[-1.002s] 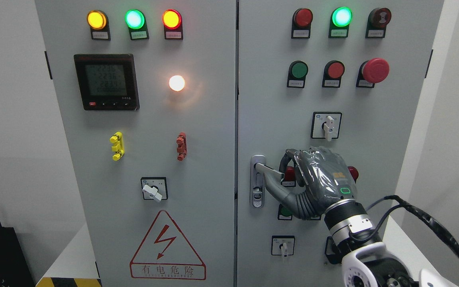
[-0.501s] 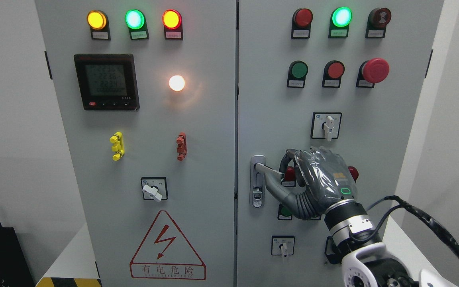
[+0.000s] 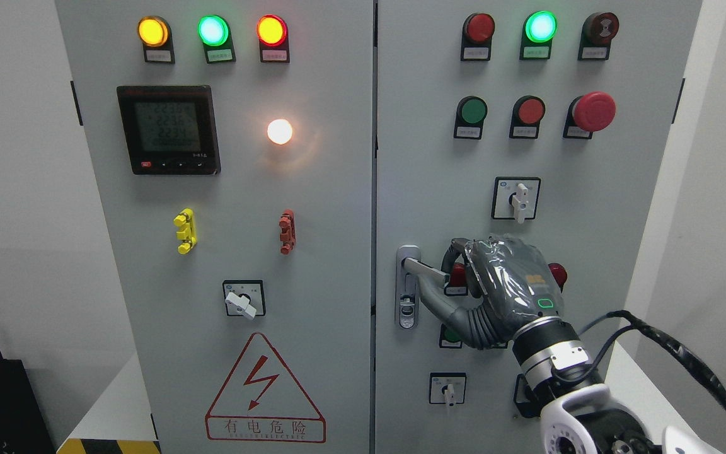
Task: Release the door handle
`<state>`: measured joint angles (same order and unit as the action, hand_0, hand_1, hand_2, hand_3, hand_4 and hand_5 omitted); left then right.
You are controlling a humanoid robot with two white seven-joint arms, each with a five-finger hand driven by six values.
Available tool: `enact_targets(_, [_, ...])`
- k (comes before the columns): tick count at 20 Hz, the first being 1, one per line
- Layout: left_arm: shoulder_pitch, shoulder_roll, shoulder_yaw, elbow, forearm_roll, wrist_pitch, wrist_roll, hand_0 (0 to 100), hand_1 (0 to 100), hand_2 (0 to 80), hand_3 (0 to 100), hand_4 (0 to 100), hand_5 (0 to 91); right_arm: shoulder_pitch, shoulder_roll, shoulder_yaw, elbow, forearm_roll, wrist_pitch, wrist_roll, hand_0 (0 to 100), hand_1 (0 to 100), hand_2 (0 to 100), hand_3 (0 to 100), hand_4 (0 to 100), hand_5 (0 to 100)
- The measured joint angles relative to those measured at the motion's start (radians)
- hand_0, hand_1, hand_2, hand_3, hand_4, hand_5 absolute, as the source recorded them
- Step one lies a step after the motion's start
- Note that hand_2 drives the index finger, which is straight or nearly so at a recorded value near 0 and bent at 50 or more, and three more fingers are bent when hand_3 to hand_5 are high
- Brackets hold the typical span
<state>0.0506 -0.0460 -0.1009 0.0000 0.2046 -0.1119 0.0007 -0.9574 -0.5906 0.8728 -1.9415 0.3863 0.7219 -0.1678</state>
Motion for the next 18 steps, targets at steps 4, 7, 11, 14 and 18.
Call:
enact_targets(4, [0.000,0.000,0.000,0.000,0.000,0.000,0.000,12,39,0.0,0,0,0.0,0.000,0.000,0.000,0.000,0.000,-0.005,0.000,42,27,55,100,96,100])
enact_targets(7, [0.000,0.000,0.000,0.000,0.000,0.000,0.000,12,39,0.0,0,0,0.0,0.000,0.000,0.000,0.001,0.000,-0.005,0.000,42,28,56,100,96,100])
enact_targets(11, [0.000,0.000,0.000,0.000,0.000,0.000,0.000,12,39,0.0,0,0,0.0,0.002,0.000,0.000,0.001,0.000,-0.005,0.000,43,28,57,100,96,100])
enact_targets(14, [0.000,0.000,0.000,0.000,0.000,0.000,0.000,12,39,0.0,0,0,0.0,0.003,0.000,0.000,0.001,-0.001,-0.007,0.001,43,28,58,100,96,100])
enact_targets(18, [0.000,0.000,0.000,0.000,0.000,0.000,0.000,12,39,0.0,0,0,0.0,0.004,0.000,0.001,0.001,-0.001,-0.007,0.001,44,28,59,100,96,100])
